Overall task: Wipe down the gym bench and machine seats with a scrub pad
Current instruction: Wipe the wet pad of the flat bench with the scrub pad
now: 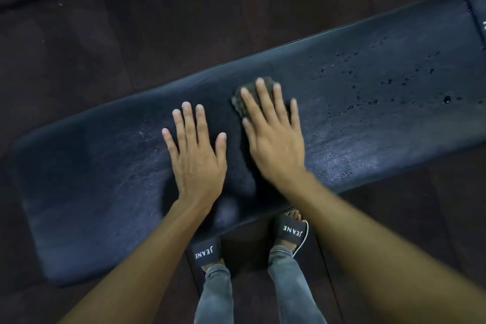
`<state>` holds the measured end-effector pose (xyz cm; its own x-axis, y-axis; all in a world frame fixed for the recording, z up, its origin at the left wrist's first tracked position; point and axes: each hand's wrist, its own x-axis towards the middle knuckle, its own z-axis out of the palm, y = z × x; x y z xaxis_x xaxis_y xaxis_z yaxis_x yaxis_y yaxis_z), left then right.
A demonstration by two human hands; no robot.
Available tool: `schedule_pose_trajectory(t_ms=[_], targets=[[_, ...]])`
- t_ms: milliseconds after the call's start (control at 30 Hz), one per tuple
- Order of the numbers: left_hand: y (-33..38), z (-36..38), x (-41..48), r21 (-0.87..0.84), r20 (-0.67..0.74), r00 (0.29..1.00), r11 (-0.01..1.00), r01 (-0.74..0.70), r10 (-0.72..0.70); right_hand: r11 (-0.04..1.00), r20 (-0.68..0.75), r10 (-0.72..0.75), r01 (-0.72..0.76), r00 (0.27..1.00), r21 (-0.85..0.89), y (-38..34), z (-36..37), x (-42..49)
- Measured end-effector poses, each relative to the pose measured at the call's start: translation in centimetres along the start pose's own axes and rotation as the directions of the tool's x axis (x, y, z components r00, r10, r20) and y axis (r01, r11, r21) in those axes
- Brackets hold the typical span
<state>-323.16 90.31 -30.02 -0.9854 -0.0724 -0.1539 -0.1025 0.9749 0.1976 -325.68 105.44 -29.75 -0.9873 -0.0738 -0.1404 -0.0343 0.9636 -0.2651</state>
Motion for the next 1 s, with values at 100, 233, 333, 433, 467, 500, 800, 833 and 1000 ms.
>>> schedule_pose_trajectory(t_ms=[100,233,333,433,467,500,800,833,1000], targets=[[2.4,0.4,0.5,0.032,0.013,1.000,0.999,-0.003,0.003,1.000,-0.015,-0.022,0.022,1.000,-0.012,4.0,-1.9,6.2],[5.9,1.0,2.2,0.053,0.018,0.999,0.998,0.035,-0.036,0.994,-0.017,0.104,-0.104,0.994,-0.016,11.4,-4.7,9.5],[8.4,1.3,3.1,0.098,0.022,1.000,0.995,0.020,-0.022,0.967,-0.072,0.253,-0.252,0.965,0.026,15.4,-5.4,6.1],[9.1,1.5,3.3,0.130,0.013,0.998,0.990,0.053,-0.055,0.926,-0.127,0.377,-0.376,0.917,0.035,15.1,-4.3,-1.1],[9.1,1.5,3.3,0.131,0.017,0.998,0.990,0.055,-0.058,0.929,-0.119,0.368,-0.369,0.922,0.020,13.9,-3.6,-3.6],[9.0,1.5,3.3,0.131,0.021,0.998,0.990,0.056,-0.060,0.950,-0.093,0.312,-0.313,0.946,-0.002,12.3,-2.9,-5.7],[8.8,1.6,3.4,0.122,0.029,0.998,0.991,0.053,-0.057,0.987,-0.048,0.161,-0.162,0.986,-0.012,14.3,-4.8,4.1],[8.9,1.5,3.2,0.125,0.028,0.998,0.991,0.056,-0.060,0.967,-0.054,0.255,-0.255,0.966,-0.008,16.3,-5.4,4.0],[8.9,1.6,3.4,0.151,0.029,0.997,0.986,0.066,-0.071,0.883,-0.081,0.469,-0.469,0.879,0.018,17.1,-4.7,-4.9]])
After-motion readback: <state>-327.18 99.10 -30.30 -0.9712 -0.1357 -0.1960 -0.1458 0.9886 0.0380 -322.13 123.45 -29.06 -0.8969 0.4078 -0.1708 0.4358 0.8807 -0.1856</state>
